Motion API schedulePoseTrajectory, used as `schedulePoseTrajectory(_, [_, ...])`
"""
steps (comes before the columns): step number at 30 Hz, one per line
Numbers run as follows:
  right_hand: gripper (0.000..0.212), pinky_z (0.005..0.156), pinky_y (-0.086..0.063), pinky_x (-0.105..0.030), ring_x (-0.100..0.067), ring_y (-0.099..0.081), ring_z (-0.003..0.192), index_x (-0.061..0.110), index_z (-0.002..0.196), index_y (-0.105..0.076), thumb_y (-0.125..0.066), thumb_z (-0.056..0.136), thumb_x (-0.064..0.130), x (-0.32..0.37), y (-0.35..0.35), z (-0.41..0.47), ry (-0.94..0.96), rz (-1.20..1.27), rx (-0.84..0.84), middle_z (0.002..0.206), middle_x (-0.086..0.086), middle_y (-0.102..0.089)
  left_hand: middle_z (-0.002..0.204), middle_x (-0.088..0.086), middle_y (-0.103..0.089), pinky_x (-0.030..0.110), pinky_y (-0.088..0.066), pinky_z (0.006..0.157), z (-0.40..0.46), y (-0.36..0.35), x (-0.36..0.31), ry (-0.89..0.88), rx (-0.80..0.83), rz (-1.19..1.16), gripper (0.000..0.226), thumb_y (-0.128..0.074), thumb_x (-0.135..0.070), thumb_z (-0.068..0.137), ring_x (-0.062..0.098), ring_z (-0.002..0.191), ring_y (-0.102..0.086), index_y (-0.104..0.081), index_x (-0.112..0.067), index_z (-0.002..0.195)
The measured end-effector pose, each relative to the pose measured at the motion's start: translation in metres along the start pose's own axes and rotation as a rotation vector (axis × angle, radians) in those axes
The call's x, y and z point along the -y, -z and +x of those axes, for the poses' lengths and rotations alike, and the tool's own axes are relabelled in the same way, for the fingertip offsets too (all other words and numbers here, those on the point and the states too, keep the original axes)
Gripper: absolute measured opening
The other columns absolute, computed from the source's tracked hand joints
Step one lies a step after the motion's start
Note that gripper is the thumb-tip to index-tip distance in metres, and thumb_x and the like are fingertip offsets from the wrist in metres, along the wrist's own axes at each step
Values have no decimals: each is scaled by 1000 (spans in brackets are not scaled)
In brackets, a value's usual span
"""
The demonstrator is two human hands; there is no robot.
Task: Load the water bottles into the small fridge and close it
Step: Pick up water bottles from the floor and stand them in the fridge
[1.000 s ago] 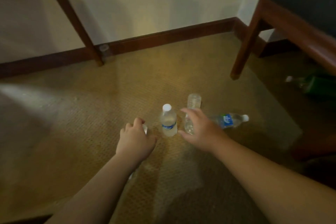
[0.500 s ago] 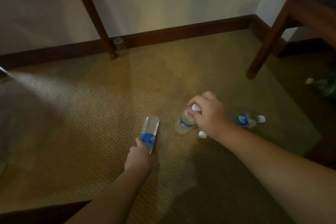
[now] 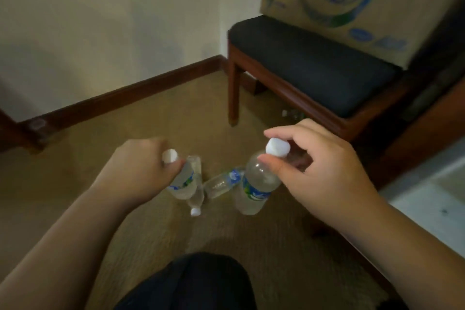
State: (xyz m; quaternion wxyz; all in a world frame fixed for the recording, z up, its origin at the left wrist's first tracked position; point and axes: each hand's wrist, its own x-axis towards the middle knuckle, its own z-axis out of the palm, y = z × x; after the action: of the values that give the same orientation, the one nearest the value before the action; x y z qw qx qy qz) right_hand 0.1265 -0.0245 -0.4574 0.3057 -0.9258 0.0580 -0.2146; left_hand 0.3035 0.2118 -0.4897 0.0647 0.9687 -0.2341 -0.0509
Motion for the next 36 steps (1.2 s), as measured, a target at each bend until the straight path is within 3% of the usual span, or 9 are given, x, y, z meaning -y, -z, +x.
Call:
schedulePoseTrajectory(5, [38, 79, -48, -10, 0, -61, 96, 32, 121, -72, -74, 86, 45, -7, 73, -46, -124, -101, -116, 98, 19, -61, 73, -11, -65, 27, -53, 59, -4, 68, -88, -375, 20, 33, 28, -63, -63, 88, 4, 69, -62, -58, -36, 87])
schedulePoseTrajectory(9, [32, 77, -58, -38, -9, -66, 89, 39, 116, -74, -76, 85, 46, -24, 120, -82, -267, -86, -187, 97, 14, -64, 65, -13, -66, 24, -49, 56, -14, 99, -143, -590, -36, -77, 28, -64, -67, 81, 1, 63, -63, -63, -39, 79])
schedulePoseTrajectory(12, [30, 80, -57, -29, -5, -66, 94, 43, 113, -74, -74, 84, 49, -48, 151, -109, -360, -124, -200, 100, 17, -66, 81, -40, -62, 20, -43, 51, -22, 107, -191, -784, -66, -183, 31, -63, -74, 74, -12, 74, -62, -64, -42, 77])
schedulePoseTrajectory(14, [30, 80, -56, -24, -5, -66, 94, 43, 113, -75, -74, 84, 48, -69, 162, -126, -383, -131, -250, 99, 17, -66, 81, -39, -62, 18, -42, 49, -32, 105, -222, -905, -59, -213, 33, -58, -76, 72, -12, 72, -62, -65, -45, 79])
schedulePoseTrajectory(18, [34, 83, -58, -35, -7, -66, 91, 40, 117, -75, -74, 85, 50, -103, 176, -160, -442, -209, -395, 98, 15, -62, 89, -40, -61, 15, -41, 48, -52, 88, -281, -1115, -27, -211, 34, -55, -76, 76, -15, 73, -62, -66, -46, 88])
schedulePoseTrajectory(20, [33, 83, -56, -30, -4, -64, 92, 37, 119, -75, -74, 87, 46, -114, 188, -176, -475, -273, -474, 97, 17, -60, 92, -43, -59, 15, -42, 48, -61, 75, -304, -1143, 12, -222, 36, -52, -76, 76, -17, 76, -61, -65, -45, 91])
schedulePoseTrajectory(26, [36, 80, -47, -15, -4, -56, 81, 23, 127, -72, -74, 93, 36, -152, 205, -199, -569, -483, -643, 99, 10, -57, 72, -14, -67, 23, -56, 59, -75, 48, -347, -1133, 43, -253, 38, -48, -74, 77, -4, 73, -65, -62, -43, 95])
schedulePoseTrajectory(32, [39, 86, -57, -45, -25, -66, 94, 15, 130, -69, -72, 96, 34, -199, 199, -214, -658, -520, -855, 112, -2, -62, 75, -9, -63, 24, -53, 59, -78, 32, -389, -1114, 36, -219, 26, -57, -64, 91, 4, 66, -62, -57, -39, 100])
schedulePoseTrajectory(36, [35, 80, -56, -41, -28, -64, 92, 10, 123, -72, -75, 94, 29, -229, 187, -219, -626, -660, -913, 105, -8, -65, 77, -7, -63, 26, -51, 56, -70, 19, -410, -1101, 33, -247, 25, -59, -57, 96, 7, 66, -62, -56, -33, 104])
